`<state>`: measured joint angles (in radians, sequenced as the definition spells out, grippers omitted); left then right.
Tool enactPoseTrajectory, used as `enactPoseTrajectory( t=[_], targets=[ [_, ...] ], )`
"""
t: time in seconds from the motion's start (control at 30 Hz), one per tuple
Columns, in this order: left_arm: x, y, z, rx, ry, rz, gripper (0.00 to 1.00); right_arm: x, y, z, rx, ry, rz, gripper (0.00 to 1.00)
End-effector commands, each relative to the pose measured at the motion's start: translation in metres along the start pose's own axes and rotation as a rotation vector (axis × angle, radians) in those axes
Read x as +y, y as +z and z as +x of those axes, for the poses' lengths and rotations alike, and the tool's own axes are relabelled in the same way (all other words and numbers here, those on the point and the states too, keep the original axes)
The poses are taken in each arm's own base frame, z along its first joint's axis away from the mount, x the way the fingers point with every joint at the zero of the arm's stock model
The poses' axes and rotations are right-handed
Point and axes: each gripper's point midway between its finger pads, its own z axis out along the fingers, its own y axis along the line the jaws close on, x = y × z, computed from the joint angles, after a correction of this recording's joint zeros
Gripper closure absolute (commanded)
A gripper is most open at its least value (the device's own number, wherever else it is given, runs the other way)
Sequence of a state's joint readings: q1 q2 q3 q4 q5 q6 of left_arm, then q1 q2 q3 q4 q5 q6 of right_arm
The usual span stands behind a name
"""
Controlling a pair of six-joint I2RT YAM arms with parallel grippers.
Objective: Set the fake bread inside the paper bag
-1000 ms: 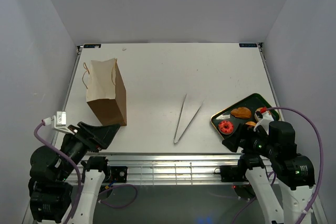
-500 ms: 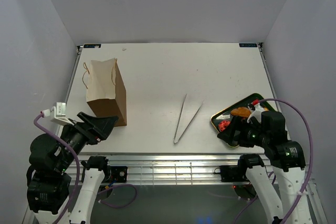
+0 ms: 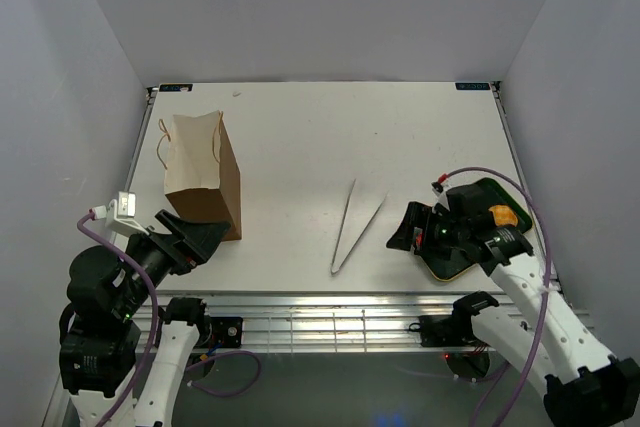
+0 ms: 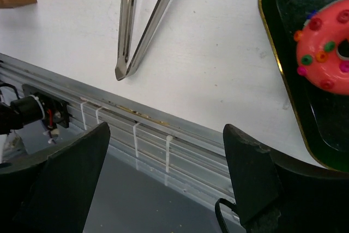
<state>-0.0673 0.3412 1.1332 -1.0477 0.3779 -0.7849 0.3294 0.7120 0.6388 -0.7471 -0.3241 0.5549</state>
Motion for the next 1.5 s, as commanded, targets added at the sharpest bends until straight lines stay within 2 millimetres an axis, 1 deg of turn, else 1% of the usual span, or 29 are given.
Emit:
enactPoseTrajectory(
  t=[0.0, 0.03, 0.1, 0.13, 0.2, 0.23, 0.27, 0.3, 0.37, 0.4, 0.43, 0.5, 0.53, 0.57, 0.6, 0.63, 0.67, 0.7, 0.73, 0.8, 0.87, 0.9, 1.0, 1.03, 1.07, 1.13, 1.33, 1.4, 1.47],
  targets=[
    [0.001, 0.003, 0.001, 0.015, -0.008, -0.002, 0.02, 0.021, 0.014, -0.035, -0.106, -0.068, 0.027, 0.1],
    [0.0, 0.002, 0.0, 0.007, -0.008, -0.003, 0.02, 0.025, 0.022, -0.029, -0.078, -0.076, 0.038, 0.1],
    [0.0, 0.001, -0.001, 0.001, -0.006, -0.004, 0.02, 0.029, 0.03, -0.032, -0.09, -0.083, 0.061, 0.1],
    [0.001, 0.0, -0.001, -0.001, -0.011, -0.012, 0.02, 0.035, 0.039, -0.027, -0.072, -0.102, 0.061, 0.1],
    [0.002, -0.001, -0.001, -0.006, -0.016, -0.014, 0.02, 0.038, 0.048, -0.03, -0.097, -0.098, 0.103, 0.1],
    [0.002, -0.001, 0.0, -0.003, -0.019, -0.015, 0.02, 0.039, 0.058, -0.023, -0.073, -0.117, 0.128, 0.1],
    [0.003, -0.001, 0.001, 0.001, -0.022, -0.017, 0.02, 0.039, 0.062, -0.029, -0.108, -0.101, 0.166, 0.1],
    [0.002, -0.001, 0.002, 0.006, -0.026, -0.015, 0.02, 0.042, 0.066, -0.023, -0.108, -0.11, 0.177, 0.1],
    [0.0, -0.003, 0.002, 0.005, -0.027, -0.008, 0.02, 0.045, 0.077, -0.028, -0.169, -0.079, 0.208, 0.1],
    [0.0, -0.004, 0.003, 0.003, -0.032, -0.008, 0.02, 0.05, 0.081, -0.021, -0.172, -0.093, 0.203, 0.1],
    [-0.001, -0.005, 0.002, -0.003, -0.033, -0.006, 0.02, 0.049, 0.088, -0.02, -0.185, -0.093, 0.22, 0.1],
    [-0.003, -0.009, 0.002, -0.016, -0.037, 0.005, 0.02, 0.055, 0.098, -0.023, -0.227, -0.072, 0.224, 0.1],
    [-0.004, -0.011, 0.003, -0.019, -0.041, 0.011, 0.02, 0.054, 0.109, -0.015, -0.206, -0.087, 0.245, 0.1],
    [-0.005, -0.013, 0.003, -0.022, -0.04, 0.018, 0.02, 0.057, 0.114, -0.018, -0.233, -0.089, 0.247, 0.1],
    [-0.006, -0.014, 0.004, -0.019, -0.04, 0.024, 0.02, 0.058, 0.12, -0.016, -0.239, -0.086, 0.253, 0.1],
    [-0.006, -0.014, 0.005, -0.019, -0.039, 0.026, 0.02, 0.058, 0.128, -0.009, -0.227, -0.104, 0.269, 0.1],
    [-0.007, -0.014, 0.005, -0.015, -0.038, 0.028, 0.02, 0.058, 0.132, -0.01, -0.245, -0.108, 0.28, 0.1],
    [-0.008, -0.015, 0.006, -0.012, -0.037, 0.037, 0.02, 0.063, 0.137, -0.009, -0.255, -0.112, 0.267, 0.1],
    [-0.008, -0.016, 0.007, -0.008, -0.036, 0.037, 0.02, 0.061, 0.144, -0.006, -0.253, -0.11, 0.282, 0.1],
    [-0.01, -0.017, 0.008, -0.006, -0.032, 0.046, 0.02, 0.064, 0.156, -0.004, -0.261, -0.112, 0.277, 0.1],
    [-0.011, -0.019, 0.007, -0.009, -0.027, 0.049, 0.02, 0.069, 0.161, -0.008, -0.293, -0.119, 0.276, 0.1],
    [-0.012, -0.02, 0.008, -0.007, -0.026, 0.051, 0.02, 0.077, 0.164, -0.008, -0.309, -0.127, 0.258, 0.1],
    [-0.015, -0.023, 0.007, -0.011, -0.019, 0.059, 0.02, 0.079, 0.171, -0.013, -0.344, -0.142, 0.287, 0.1],
    [-0.016, -0.024, 0.006, -0.013, -0.016, 0.064, 0.02, 0.071, 0.175, -0.012, -0.339, -0.151, 0.325, 0.1],
    [-0.017, -0.025, 0.007, -0.011, -0.015, 0.066, 0.02, 0.074, 0.176, -0.018, -0.365, -0.144, 0.34, 0.1],
    [-0.018, -0.026, 0.007, -0.012, -0.012, 0.072, 0.02, 0.065, 0.179, -0.017, -0.365, -0.155, 0.394, 0.1],
    [-0.019, -0.027, 0.009, -0.007, -0.007, 0.081, 0.02, 0.057, 0.187, -0.018, -0.372, -0.171, 0.448, 0.1],
    [-0.019, -0.027, 0.01, -0.004, -0.007, 0.08, 0.02, 0.051, 0.189, -0.017, -0.368, -0.186, 0.477, 0.1],
    [-0.018, -0.026, 0.011, -0.003, -0.007, 0.079, 0.02, 0.053, 0.189, -0.022, -0.387, -0.197, 0.496, 0.1]
  ],
)
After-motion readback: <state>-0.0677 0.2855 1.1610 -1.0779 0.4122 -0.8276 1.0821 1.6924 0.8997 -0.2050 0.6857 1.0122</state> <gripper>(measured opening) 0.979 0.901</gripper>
